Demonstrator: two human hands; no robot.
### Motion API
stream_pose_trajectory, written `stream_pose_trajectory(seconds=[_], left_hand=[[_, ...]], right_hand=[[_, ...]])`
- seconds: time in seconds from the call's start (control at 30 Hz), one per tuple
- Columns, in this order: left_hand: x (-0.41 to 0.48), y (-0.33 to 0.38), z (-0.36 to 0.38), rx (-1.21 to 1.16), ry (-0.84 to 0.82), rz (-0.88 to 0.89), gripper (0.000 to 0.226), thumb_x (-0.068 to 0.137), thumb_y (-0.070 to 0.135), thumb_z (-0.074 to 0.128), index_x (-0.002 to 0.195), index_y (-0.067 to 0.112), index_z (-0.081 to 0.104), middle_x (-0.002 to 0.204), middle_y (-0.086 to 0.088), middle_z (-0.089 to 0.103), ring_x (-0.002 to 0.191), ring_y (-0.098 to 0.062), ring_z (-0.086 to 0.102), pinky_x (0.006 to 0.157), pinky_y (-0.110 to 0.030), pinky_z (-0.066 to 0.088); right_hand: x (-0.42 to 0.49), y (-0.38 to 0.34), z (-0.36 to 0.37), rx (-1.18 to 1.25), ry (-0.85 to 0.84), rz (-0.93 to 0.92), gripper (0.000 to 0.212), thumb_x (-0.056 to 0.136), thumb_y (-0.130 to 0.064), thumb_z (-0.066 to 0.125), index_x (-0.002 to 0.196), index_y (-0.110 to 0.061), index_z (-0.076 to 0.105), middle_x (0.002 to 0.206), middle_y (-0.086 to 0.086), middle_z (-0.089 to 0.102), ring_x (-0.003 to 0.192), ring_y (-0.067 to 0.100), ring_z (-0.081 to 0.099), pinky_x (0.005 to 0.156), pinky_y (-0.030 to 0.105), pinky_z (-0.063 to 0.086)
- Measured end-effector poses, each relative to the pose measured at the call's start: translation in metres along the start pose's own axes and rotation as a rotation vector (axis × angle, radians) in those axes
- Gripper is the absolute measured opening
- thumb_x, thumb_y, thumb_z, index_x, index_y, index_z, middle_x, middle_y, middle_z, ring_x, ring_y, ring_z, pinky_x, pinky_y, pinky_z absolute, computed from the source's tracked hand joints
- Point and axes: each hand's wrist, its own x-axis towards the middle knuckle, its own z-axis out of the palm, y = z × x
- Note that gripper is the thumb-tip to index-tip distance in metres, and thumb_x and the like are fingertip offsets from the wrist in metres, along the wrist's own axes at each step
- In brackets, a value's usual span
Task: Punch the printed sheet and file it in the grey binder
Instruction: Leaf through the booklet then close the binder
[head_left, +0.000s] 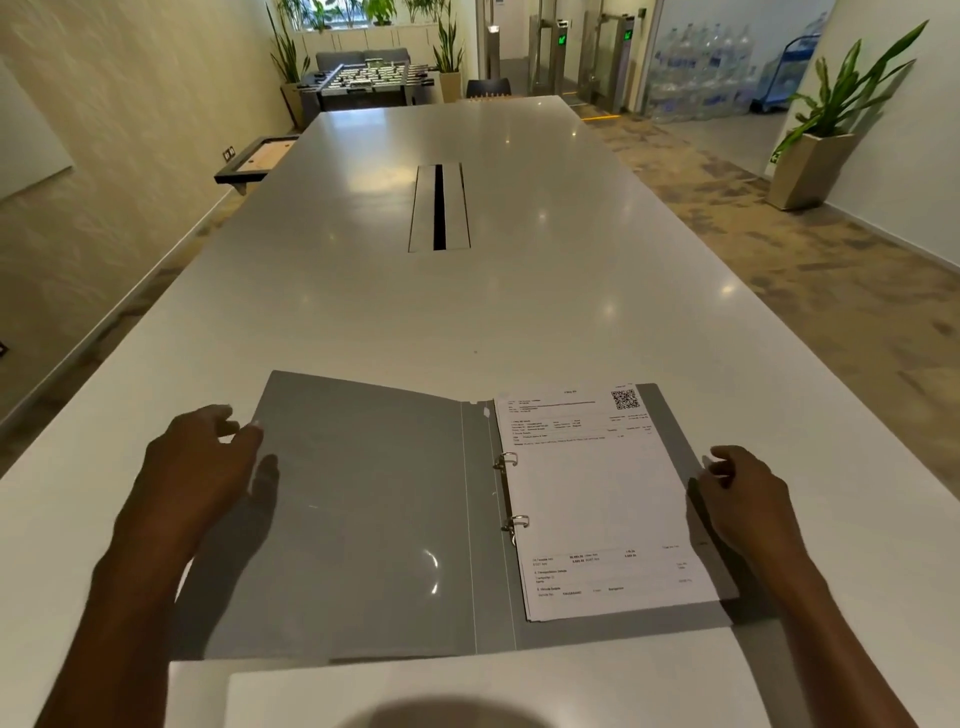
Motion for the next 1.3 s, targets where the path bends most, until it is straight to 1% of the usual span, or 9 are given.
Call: stream_pose_trajectory(seconds=[0.13,0.27,0.47,0.67,0.83,1.0,1.1,1.17,1.3], left_hand=[[-0.004,0.001,-0.004,-0.148,-0.019,0.008,0.046,0.103,0.025,0.062,0.142,0.002,0.060,0.137,-0.023,0.067,0.113,-0.034,0.065,0.101,-0.049,0.049],[-0.003,-0.002,-0.007,-0.058,0.027,-0.035,0.052,0.102,0.034,0.063,0.144,0.003,0.058,0.146,-0.025,0.059,0.133,-0.045,0.056,0.112,-0.057,0.041],[0.004,-0.015,-0.015,-0.338,-0.213,-0.124,0.040,0.103,0.027,0.062,0.133,0.000,0.063,0.118,-0.021,0.072,0.105,-0.040,0.070,0.096,-0.056,0.054],[-0.001,-0.016,-0.010,-0.191,-0.121,-0.096,0.060,0.101,0.038,0.062,0.149,0.003,0.051,0.151,-0.025,0.054,0.138,-0.046,0.051,0.115,-0.059,0.039],[0.004,-0.035,-0.012,-0.295,-0.253,-0.186,0.058,0.096,0.049,0.065,0.140,0.011,0.062,0.137,-0.019,0.065,0.122,-0.045,0.061,0.104,-0.064,0.051],[0.003,-0.023,-0.027,-0.471,-0.234,-0.103,0.034,0.101,0.038,0.062,0.124,0.014,0.072,0.114,-0.012,0.076,0.108,-0.042,0.071,0.096,-0.055,0.055],[-0.002,-0.010,-0.042,-0.553,-0.233,-0.039,0.050,0.098,0.058,0.053,0.125,0.022,0.074,0.117,-0.001,0.079,0.108,-0.036,0.073,0.088,-0.049,0.056],[-0.008,0.000,-0.046,-0.609,-0.224,0.025,0.062,0.094,0.071,0.043,0.127,0.027,0.073,0.122,0.002,0.078,0.112,-0.032,0.072,0.092,-0.051,0.055],[-0.033,0.034,-0.035,-0.733,-0.225,0.160,0.058,0.109,0.055,0.028,0.128,0.023,0.072,0.123,0.002,0.078,0.113,-0.023,0.072,0.096,-0.049,0.053]], right_hand=[[-0.003,0.000,-0.001,0.041,-0.043,-0.016,0.040,0.101,-0.010,0.060,0.141,-0.004,0.055,0.132,0.020,0.066,0.116,0.037,0.064,0.096,0.043,0.050],[-0.004,0.004,0.001,0.072,-0.034,-0.025,0.036,0.101,-0.007,0.060,0.136,-0.004,0.059,0.131,0.017,0.067,0.111,0.030,0.063,0.095,0.037,0.047],[-0.007,0.005,0.003,0.090,-0.014,-0.039,0.036,0.100,-0.003,0.058,0.136,-0.003,0.060,0.130,0.018,0.067,0.101,0.024,0.059,0.094,0.038,0.047],[-0.008,0.006,0.005,0.103,-0.011,-0.033,0.038,0.100,-0.003,0.060,0.138,-0.003,0.058,0.131,0.018,0.066,0.110,0.030,0.063,0.098,0.043,0.049],[-0.013,0.004,0.003,0.108,-0.016,-0.027,0.039,0.100,-0.003,0.059,0.139,-0.002,0.057,0.133,0.018,0.066,0.118,0.034,0.062,0.097,0.039,0.048],[-0.018,-0.001,0.006,0.126,-0.020,-0.020,0.039,0.100,-0.003,0.059,0.139,-0.004,0.057,0.134,0.017,0.065,0.120,0.033,0.062,0.099,0.039,0.048],[-0.020,-0.007,0.010,0.146,-0.030,-0.037,0.038,0.100,-0.002,0.058,0.138,-0.006,0.059,0.135,0.014,0.065,0.122,0.030,0.062,0.103,0.040,0.048],[-0.023,-0.013,0.014,0.164,-0.046,-0.051,0.038,0.099,0.000,0.058,0.136,-0.007,0.061,0.134,0.011,0.066,0.119,0.025,0.062,0.102,0.036,0.048],[-0.033,-0.025,0.027,0.191,-0.084,-0.099,0.037,0.098,0.003,0.056,0.131,-0.011,0.064,0.130,0.007,0.069,0.111,0.015,0.061,0.098,0.029,0.046]])
